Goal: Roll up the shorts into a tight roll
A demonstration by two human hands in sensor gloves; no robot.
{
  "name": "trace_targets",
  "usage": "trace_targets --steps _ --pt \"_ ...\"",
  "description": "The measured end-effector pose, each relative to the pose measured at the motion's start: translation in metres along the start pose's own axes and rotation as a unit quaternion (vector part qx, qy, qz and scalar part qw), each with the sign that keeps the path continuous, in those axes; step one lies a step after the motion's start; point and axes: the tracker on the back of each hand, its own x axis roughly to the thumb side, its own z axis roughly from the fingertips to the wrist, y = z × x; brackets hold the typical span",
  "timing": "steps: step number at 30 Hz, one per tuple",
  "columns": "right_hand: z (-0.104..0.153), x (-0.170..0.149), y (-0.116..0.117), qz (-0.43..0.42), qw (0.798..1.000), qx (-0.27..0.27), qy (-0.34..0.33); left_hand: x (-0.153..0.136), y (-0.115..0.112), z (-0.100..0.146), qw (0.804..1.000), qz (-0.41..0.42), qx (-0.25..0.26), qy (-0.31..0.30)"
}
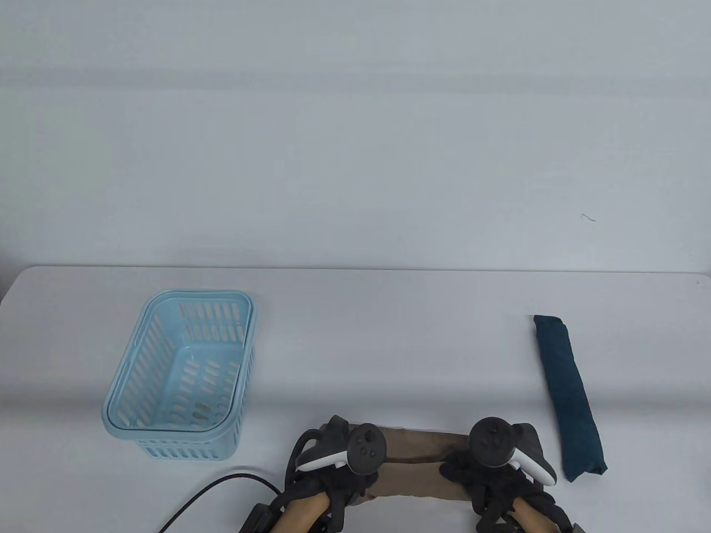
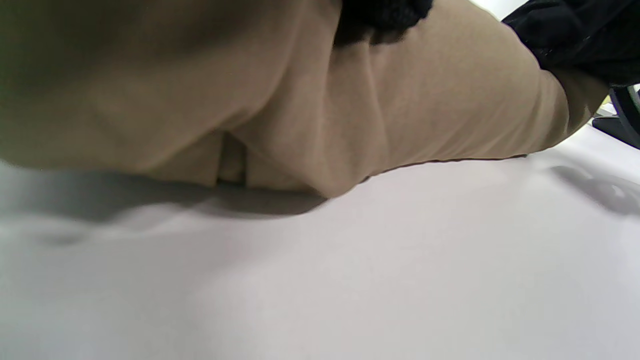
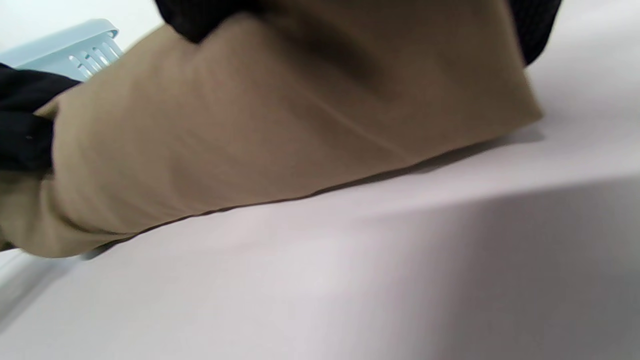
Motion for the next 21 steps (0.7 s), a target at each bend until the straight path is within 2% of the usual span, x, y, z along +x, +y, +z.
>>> trace_targets --steps 3,7,9,12,17,21 --pt "-0.001 0.000 0.000 0.007 1.000 -0.012 0.007 0.003 0.004 0.003 1.000 0.001 0.029 0.011" --pt "-0.001 0.000 0.001 0.013 0.999 -0.027 0.018 0.018 0.023 0.014 0.993 -0.054 0.097 -0.032" --pt "0.000 0.002 0.002 0.023 0.999 -0.037 0.024 0.025 0.023 0.016 0.994 -0.042 0.083 -0.063" --pt "0.002 0.004 0.002 0.034 0.997 -0.056 0.027 0.028 0.013 0.012 0.996 -0.052 0.025 -0.061" --pt "0.016 0.012 -0.011 0.088 0.989 -0.119 0.002 0.030 0.008 0.009 0.993 -0.110 0.029 -0.039" --pt "0.020 0.020 -0.012 0.095 0.987 -0.122 -0.049 0.029 0.002 0.006 0.990 -0.139 0.025 -0.021"
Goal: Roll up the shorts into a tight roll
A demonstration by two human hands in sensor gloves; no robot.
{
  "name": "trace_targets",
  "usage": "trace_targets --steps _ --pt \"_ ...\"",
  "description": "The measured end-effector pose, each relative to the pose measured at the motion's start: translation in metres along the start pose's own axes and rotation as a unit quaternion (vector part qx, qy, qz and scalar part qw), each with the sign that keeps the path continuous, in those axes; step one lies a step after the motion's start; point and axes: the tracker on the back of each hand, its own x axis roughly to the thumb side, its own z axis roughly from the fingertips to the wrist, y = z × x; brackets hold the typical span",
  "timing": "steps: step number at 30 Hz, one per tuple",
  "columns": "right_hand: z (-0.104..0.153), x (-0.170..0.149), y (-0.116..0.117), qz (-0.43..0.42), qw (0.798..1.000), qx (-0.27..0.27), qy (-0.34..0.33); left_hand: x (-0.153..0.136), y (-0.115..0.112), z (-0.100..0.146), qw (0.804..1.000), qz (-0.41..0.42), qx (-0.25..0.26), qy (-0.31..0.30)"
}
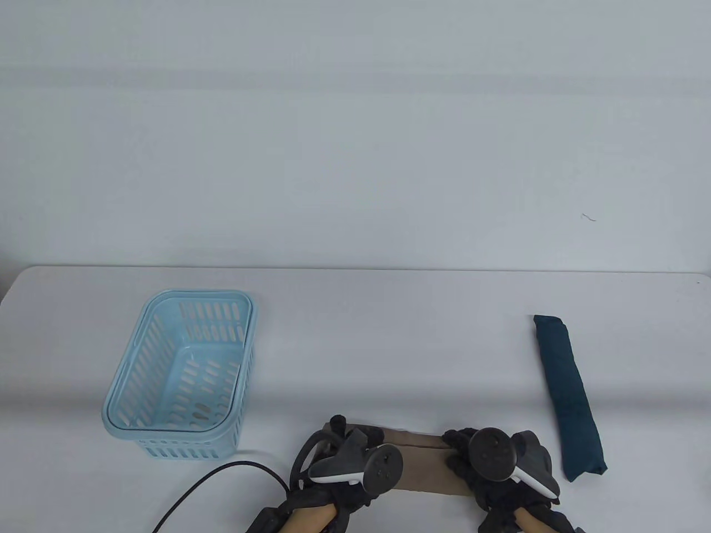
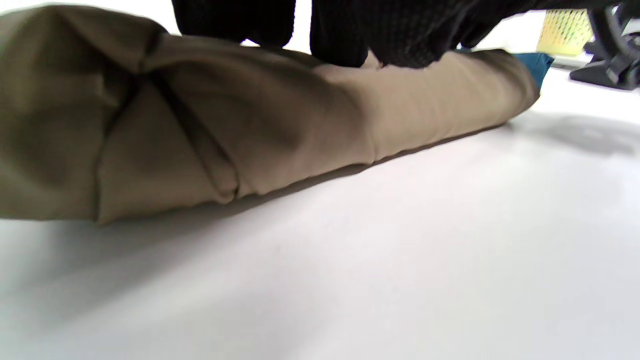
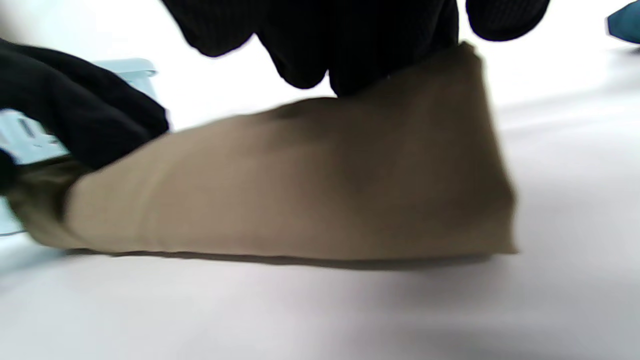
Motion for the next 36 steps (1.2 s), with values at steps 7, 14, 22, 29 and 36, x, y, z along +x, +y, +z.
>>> trace_targets --steps 7,14,22,29,36 --pt "0.000 0.021 0.015 0.035 0.996 0.042 -0.072 0.003 -0.010 -0.005 0.997 -0.079 0.006 0.018" --pt "-0.005 0.024 0.028 0.088 0.989 0.099 -0.061 -0.003 -0.019 -0.015 0.997 -0.068 0.010 0.034" --pt "-0.010 0.023 0.027 0.099 0.987 0.121 -0.033 -0.032 0.003 0.003 0.997 0.029 0.057 0.047" --pt "-0.017 0.012 0.027 0.130 0.987 0.094 0.027 -0.055 0.020 0.025 0.988 0.077 0.114 0.073" --pt "-0.028 -0.025 0.017 0.100 0.982 0.057 0.148 -0.058 0.021 0.025 0.987 0.084 0.122 0.067"
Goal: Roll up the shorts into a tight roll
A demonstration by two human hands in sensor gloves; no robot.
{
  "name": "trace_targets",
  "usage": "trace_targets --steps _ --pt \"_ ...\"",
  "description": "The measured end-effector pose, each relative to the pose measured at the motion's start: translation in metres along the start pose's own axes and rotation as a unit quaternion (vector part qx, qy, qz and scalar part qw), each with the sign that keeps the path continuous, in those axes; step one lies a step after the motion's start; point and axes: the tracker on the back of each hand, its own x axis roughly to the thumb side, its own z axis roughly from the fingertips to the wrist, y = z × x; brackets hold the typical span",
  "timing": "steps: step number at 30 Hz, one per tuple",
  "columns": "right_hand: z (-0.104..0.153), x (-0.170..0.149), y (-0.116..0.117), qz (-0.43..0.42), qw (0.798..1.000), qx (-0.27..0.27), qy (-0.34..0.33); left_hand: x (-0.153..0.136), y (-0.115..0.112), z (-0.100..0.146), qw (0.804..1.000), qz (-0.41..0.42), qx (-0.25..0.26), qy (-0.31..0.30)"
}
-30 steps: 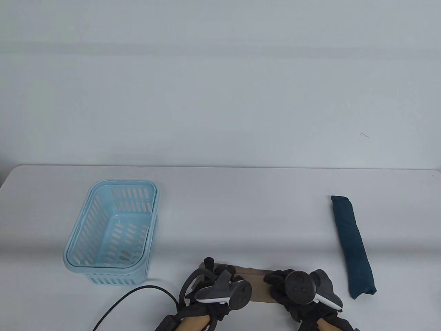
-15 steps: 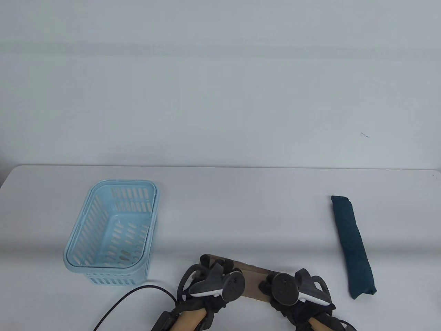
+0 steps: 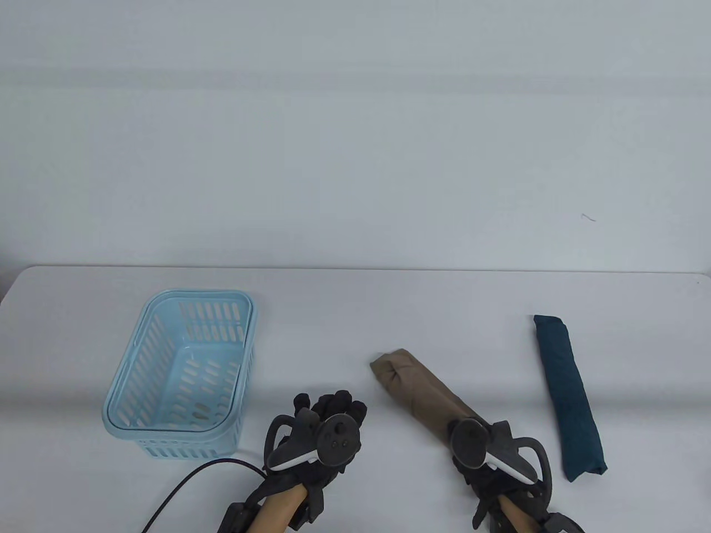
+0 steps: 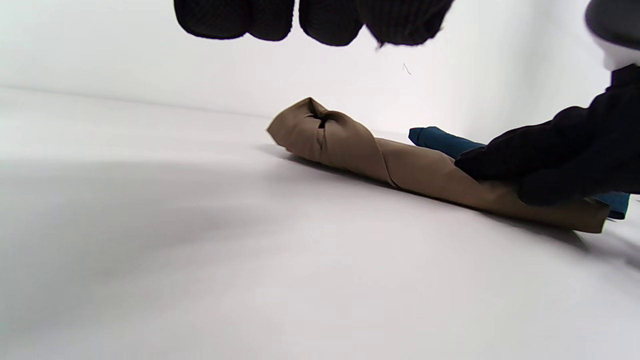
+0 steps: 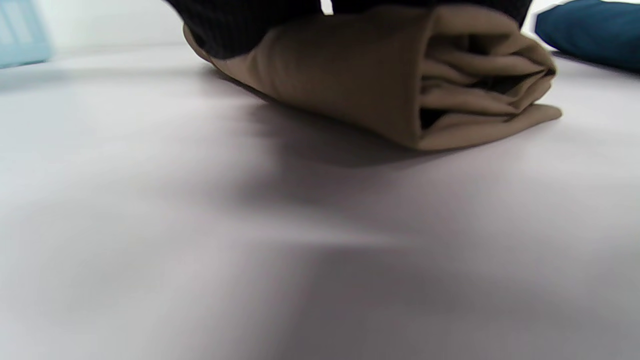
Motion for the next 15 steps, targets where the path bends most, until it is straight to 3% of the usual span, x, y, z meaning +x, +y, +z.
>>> trace_targets --steps 15 --pt "-0.019 -0.066 -0.010 -0.061 0.978 -0.011 0.198 0.006 -0.004 -0.001 1.000 0.000 -0.011 -0.020"
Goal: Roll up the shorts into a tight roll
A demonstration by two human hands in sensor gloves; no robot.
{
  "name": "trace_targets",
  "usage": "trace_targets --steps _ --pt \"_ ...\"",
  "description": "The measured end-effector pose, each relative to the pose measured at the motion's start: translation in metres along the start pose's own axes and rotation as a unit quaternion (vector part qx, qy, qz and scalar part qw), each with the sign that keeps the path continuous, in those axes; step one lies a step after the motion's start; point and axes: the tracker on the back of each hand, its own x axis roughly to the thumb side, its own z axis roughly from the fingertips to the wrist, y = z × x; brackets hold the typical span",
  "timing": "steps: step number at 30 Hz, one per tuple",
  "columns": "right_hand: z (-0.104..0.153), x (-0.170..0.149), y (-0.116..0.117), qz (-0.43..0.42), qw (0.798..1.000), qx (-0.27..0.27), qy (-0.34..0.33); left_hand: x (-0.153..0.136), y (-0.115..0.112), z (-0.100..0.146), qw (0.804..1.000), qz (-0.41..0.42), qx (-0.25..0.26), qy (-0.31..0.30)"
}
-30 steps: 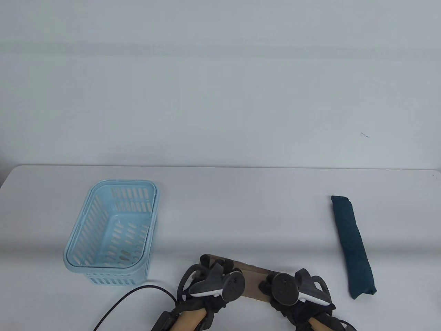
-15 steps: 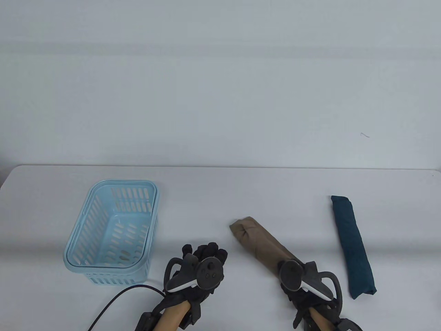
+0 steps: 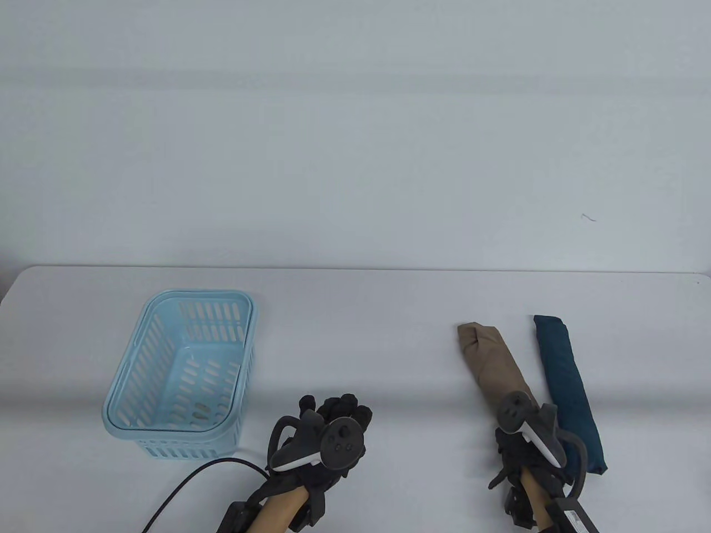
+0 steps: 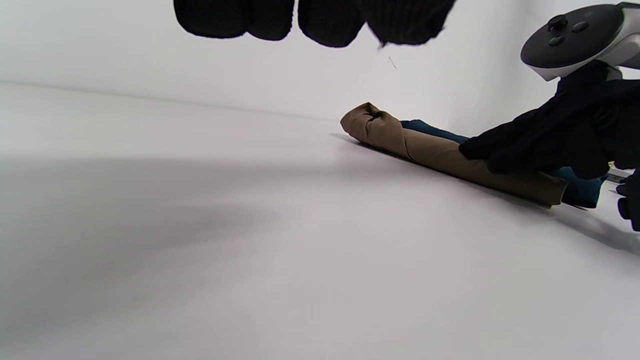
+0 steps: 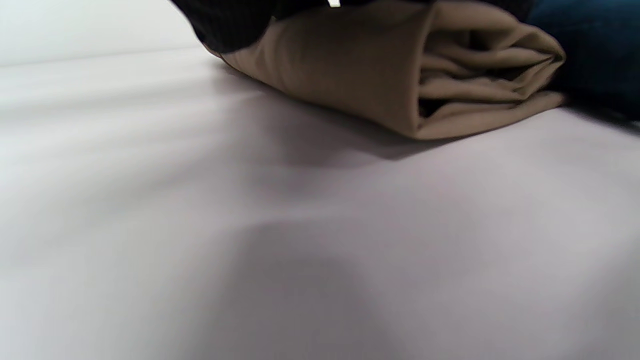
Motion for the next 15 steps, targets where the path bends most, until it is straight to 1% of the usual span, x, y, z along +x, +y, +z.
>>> trace_targets --steps 4,10,15 --pt "-0.005 -0.008 -0.002 -0.014 0.999 -0.007 0.031 0.001 -0.001 0.000 1.000 -0.001 -0.005 -0.001" --pt "-0.007 -0.013 0.002 -0.004 0.997 -0.047 0.064 0.001 -0.003 -0.001 1.000 -0.003 -0.014 0.000" --pt "-0.007 -0.012 0.002 -0.015 0.995 -0.053 0.083 0.000 -0.006 -0.001 1.000 -0.006 -0.021 0.001"
